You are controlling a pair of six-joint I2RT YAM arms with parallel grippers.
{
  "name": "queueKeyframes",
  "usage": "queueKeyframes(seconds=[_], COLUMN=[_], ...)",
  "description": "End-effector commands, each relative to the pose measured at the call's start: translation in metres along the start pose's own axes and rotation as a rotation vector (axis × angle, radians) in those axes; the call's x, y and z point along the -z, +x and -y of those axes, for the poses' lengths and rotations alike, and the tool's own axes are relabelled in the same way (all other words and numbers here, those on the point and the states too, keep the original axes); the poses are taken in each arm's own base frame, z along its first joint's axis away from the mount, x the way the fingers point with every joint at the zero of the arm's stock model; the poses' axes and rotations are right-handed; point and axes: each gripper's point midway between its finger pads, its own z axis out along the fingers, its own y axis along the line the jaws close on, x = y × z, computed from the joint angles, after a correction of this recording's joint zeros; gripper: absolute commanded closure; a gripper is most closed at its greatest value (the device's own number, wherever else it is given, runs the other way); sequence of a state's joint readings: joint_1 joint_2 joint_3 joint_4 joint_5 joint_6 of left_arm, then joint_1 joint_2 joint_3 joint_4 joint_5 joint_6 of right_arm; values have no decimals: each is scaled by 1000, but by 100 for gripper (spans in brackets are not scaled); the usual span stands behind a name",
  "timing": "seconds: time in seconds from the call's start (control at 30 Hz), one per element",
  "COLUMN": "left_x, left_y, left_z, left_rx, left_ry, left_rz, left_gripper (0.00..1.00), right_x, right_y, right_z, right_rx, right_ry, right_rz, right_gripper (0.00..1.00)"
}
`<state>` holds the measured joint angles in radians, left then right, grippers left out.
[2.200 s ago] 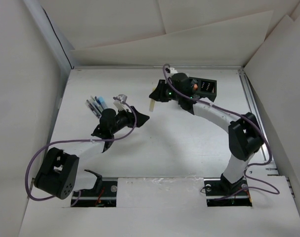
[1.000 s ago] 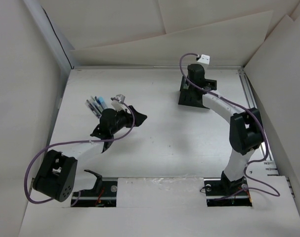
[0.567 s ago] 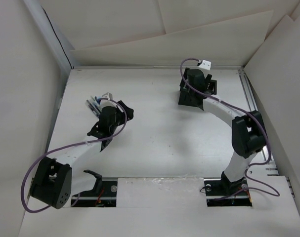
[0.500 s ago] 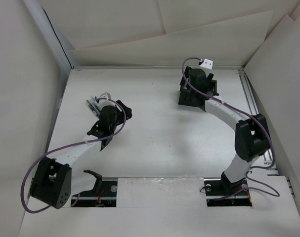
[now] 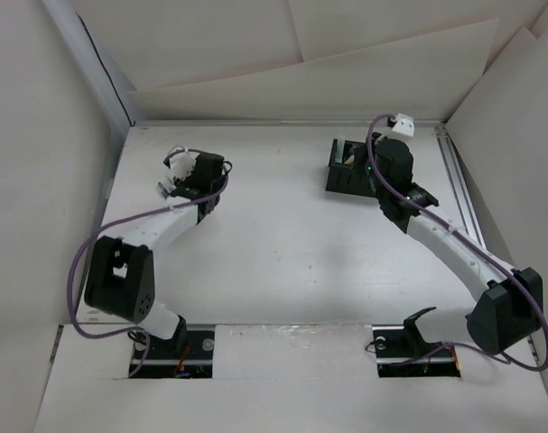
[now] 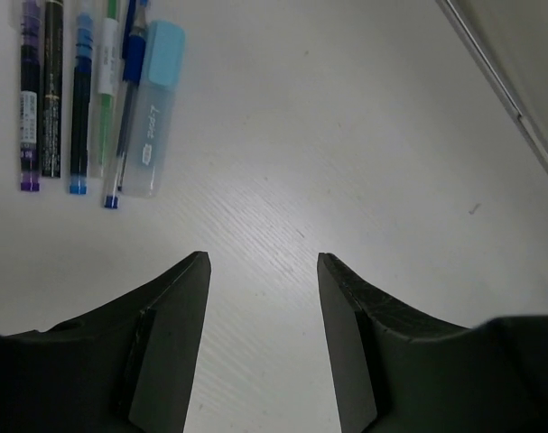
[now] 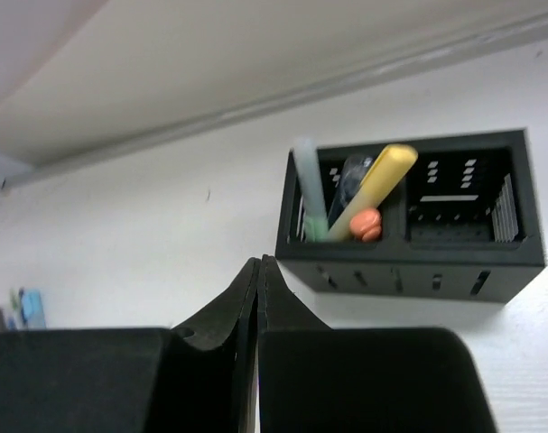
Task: Sort the stationery into containers
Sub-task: Pick up the pen from the center of the board.
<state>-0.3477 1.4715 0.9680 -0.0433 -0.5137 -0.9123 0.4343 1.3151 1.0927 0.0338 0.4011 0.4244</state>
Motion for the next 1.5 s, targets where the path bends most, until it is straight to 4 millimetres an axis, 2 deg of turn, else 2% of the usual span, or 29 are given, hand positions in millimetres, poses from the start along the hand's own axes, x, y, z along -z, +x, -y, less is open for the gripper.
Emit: queueKeyframes(seconds=[0.0, 0.03, 0.1, 0.13, 0.17, 0.2, 0.23, 0.27, 0.33, 0.37, 0.4, 0.5, 0.93, 1.07, 1.23, 1.47], left_x=[-17, -31, -44, -53, -59, -63, -65, -69, -75, -82, -86, -95, -100, -106, -107, -115], left_y=[-15, -20, -17, -14, -22, -26, -25, -19, -23, -13, -18, -7, -7, 2, -2, 5], left_z=[-22, -24, -25, -32, -37, -37, -41, -45, -39, -47, -45, -54, -60, -67, -62, -69], left_rx=[38, 55, 71, 61, 78, 76, 51, 31, 14, -15, -8, -42, -46, -68, -58, -67], left_ry=[-178, -201, -196, -213, -230, -233, -244, -258, -257, -286, -292, -345, -355, -387, -373, -387], left_rz=[12, 4, -44, -55, -44, -39, -37, -49, -39, -63, -59, -89, -79, -104, -94, -113], left_gripper=[53, 53, 54, 54, 56, 56, 56, 57, 57, 58, 60, 61, 63, 64, 64, 65], right_x=[14, 16, 16, 15, 14, 13, 11, 13, 12, 10, 11, 9, 13, 13, 15, 15], right_y=[20, 17, 17, 16, 15, 14, 18, 14, 13, 11, 12, 14, 13, 13, 9, 9], right_z=[-21, -21, -21, -18, -16, -14, -8, -7, -5, -1, -2, 3, -1, -1, -2, -2], right_rx=[-1, 6, 28, 24, 36, 35, 34, 29, 17, 14, 13, 11, 9, 9, -2, -2], right_ry=[-136, -140, -149, -155, -158, -158, -157, -163, -171, -167, -176, -176, -202, -202, -205, -205], right_rz=[-86, -78, -80, -84, -85, -85, -99, -93, -98, -97, -101, -112, -114, -114, -106, -106], right_gripper=[100, 100, 100, 100, 100, 100, 100, 100, 100, 100, 100, 99, 98, 98, 96, 96])
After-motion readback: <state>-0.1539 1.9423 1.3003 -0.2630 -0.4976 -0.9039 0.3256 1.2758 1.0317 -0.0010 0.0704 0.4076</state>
